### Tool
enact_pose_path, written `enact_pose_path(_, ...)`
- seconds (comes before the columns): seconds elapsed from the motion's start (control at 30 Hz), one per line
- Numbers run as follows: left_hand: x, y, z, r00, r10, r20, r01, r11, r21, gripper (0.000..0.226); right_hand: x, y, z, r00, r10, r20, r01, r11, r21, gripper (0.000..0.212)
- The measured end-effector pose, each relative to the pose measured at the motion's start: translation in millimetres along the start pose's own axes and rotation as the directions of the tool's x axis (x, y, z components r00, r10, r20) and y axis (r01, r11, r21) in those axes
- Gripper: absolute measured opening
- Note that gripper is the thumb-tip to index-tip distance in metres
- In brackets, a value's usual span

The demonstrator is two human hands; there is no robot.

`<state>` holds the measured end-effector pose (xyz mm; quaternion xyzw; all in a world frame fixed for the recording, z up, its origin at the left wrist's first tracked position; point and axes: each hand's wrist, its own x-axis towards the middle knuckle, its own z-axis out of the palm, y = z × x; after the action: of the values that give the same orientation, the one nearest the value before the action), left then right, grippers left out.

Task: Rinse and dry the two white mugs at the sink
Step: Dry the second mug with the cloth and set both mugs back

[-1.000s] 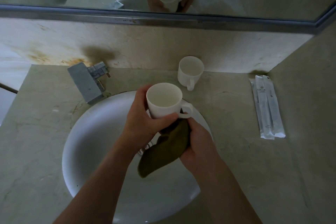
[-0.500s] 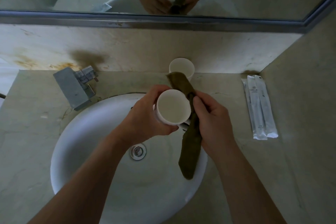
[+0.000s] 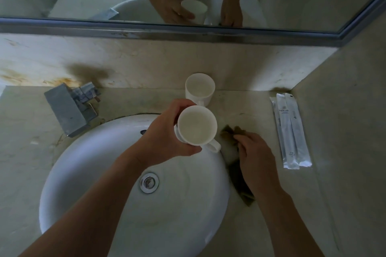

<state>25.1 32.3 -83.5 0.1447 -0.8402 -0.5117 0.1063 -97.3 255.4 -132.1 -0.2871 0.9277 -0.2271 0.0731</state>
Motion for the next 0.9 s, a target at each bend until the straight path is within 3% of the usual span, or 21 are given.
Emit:
enact_pose_path(0.13, 18, -4, 7, 0.999, 0.04, -0.01, -0.039, 0.999, 0.038, 0.096, 1, 1, 12, 0.998, 0.0, 0.059, 0.0, 1.0, 0.006, 0.032)
enact_pose_path(0.27, 33, -2, 13, 0.998, 0.065, 0.023, -0.066, 0.997, 0.042, 0.096, 4, -2, 6, 0.992, -0.006, 0.125, 0.004, 1.0, 0.02, 0.047)
enact_pose_path(0.37, 39, -1, 15, 0.997, 0.044, 0.067, -0.049, 0.996, 0.069, 0.098, 0, -9, -6, 0.997, -0.071, 0.042, 0.063, 0.982, 0.179, 0.051)
enact_pose_path(0.47, 41, -1, 17, 0.995, 0.021, 0.102, -0.031, 0.995, 0.095, 0.098, -10, -18, -18, 0.994, -0.095, -0.058, 0.109, 0.931, 0.349, 0.032)
enact_pose_path(0.63, 46, 0, 22, 0.981, 0.019, 0.193, -0.041, 0.993, 0.114, 0.095, -20, -30, -23, 0.981, 0.151, 0.125, -0.196, 0.799, 0.569, 0.019)
enact_pose_path(0.77, 51, 3, 27, 0.975, 0.002, 0.221, -0.027, 0.994, 0.109, 0.094, -12, -28, -22, 0.959, 0.178, 0.219, -0.27, 0.802, 0.532, 0.021)
enact_pose_path(0.9, 64, 14, 29, 0.991, 0.028, 0.129, -0.039, 0.996, 0.084, 0.087, 6, -32, -29, 0.944, 0.257, 0.205, -0.328, 0.768, 0.55, 0.025)
